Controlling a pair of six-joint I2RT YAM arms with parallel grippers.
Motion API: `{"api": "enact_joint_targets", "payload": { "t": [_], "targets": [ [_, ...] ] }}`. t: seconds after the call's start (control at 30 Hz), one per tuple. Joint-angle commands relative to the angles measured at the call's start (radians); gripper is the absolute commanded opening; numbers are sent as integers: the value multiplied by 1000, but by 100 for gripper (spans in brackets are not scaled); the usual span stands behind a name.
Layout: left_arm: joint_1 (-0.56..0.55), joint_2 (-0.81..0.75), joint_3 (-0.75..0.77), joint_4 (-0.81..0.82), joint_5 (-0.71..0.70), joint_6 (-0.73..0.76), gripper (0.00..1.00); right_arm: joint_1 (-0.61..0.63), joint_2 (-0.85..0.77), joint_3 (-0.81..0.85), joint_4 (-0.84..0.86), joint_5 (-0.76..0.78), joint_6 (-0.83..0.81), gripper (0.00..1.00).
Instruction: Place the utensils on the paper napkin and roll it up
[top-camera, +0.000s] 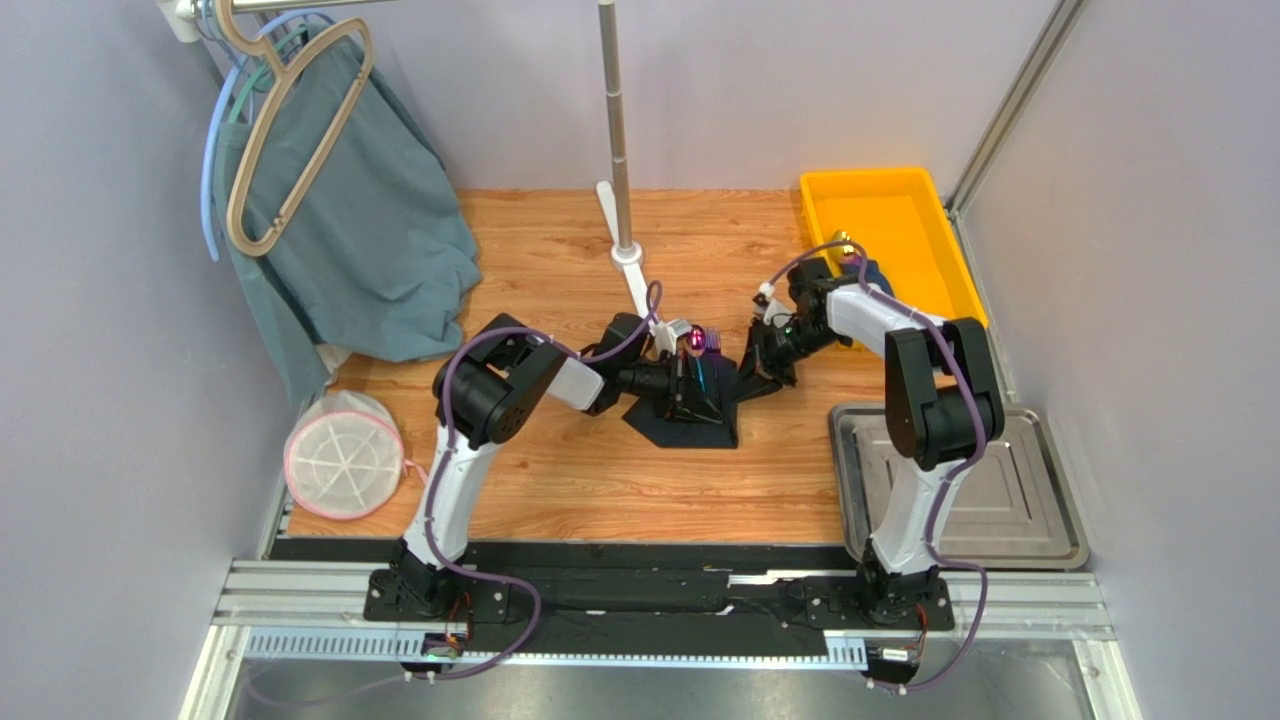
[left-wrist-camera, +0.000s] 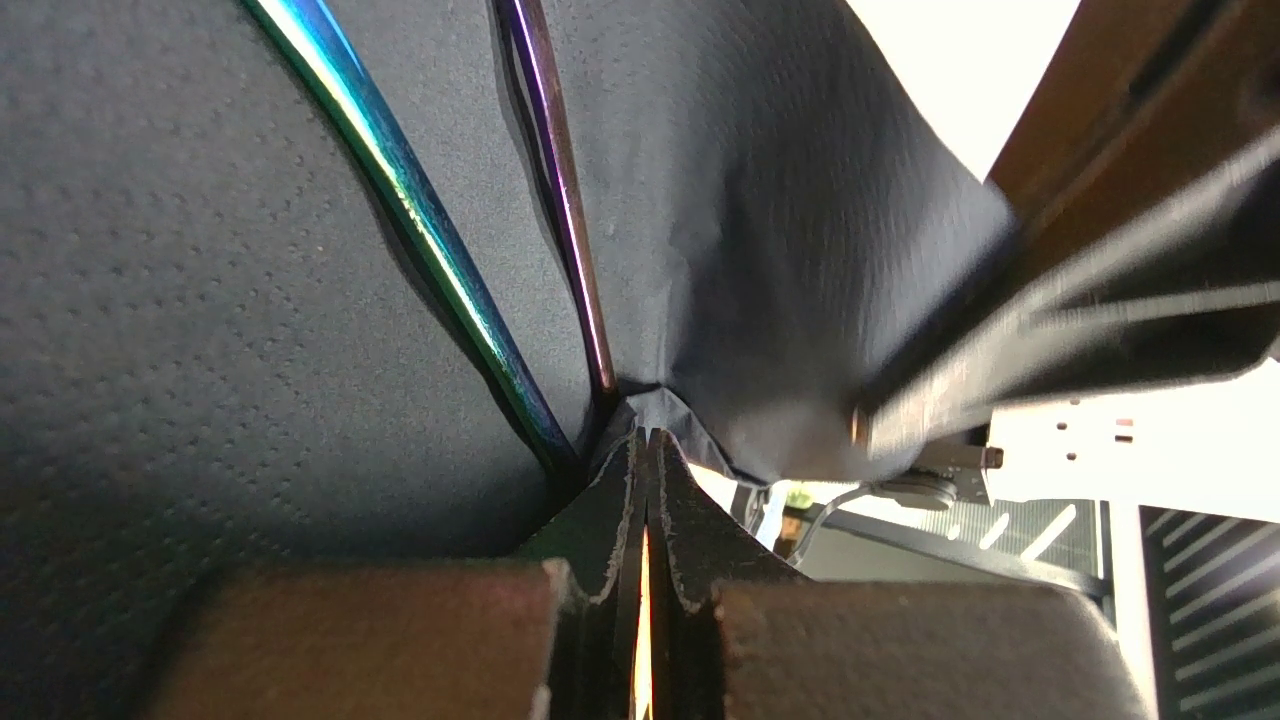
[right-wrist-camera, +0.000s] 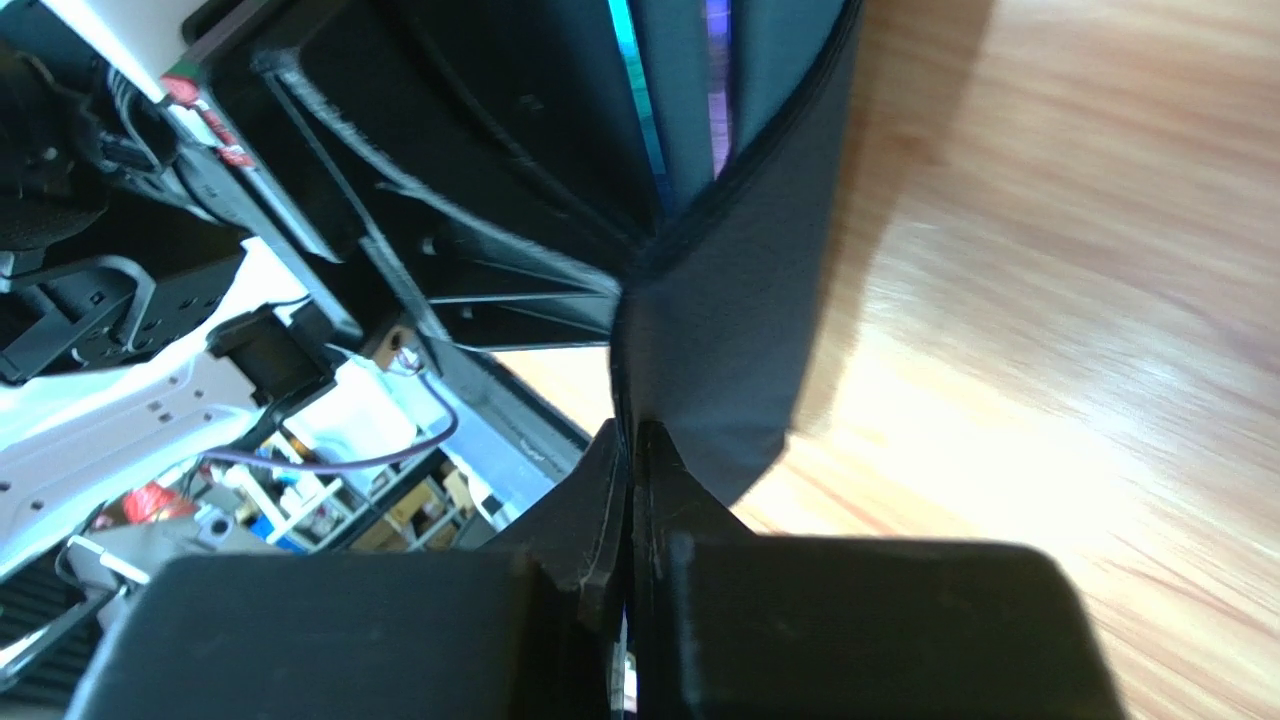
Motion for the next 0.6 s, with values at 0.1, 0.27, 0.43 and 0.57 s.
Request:
{"api": "enact_joint_targets", "payload": {
  "t": [0.1, 0.27, 0.43, 0.57],
  "targets": [
    [3, 26, 5, -67, -45, 53, 0, 46, 57, 35, 37, -57, 47, 0],
    [5, 6, 2, -55, -36, 54, 0, 50, 89, 39, 54, -18, 49, 0],
    [5, -27, -9, -35, -17, 51, 0, 48, 109, 44, 62, 0, 57, 0],
    [3, -82, -30, -18, -16, 60, 2, 43, 115, 46, 62, 20, 60, 0]
  ]
}}
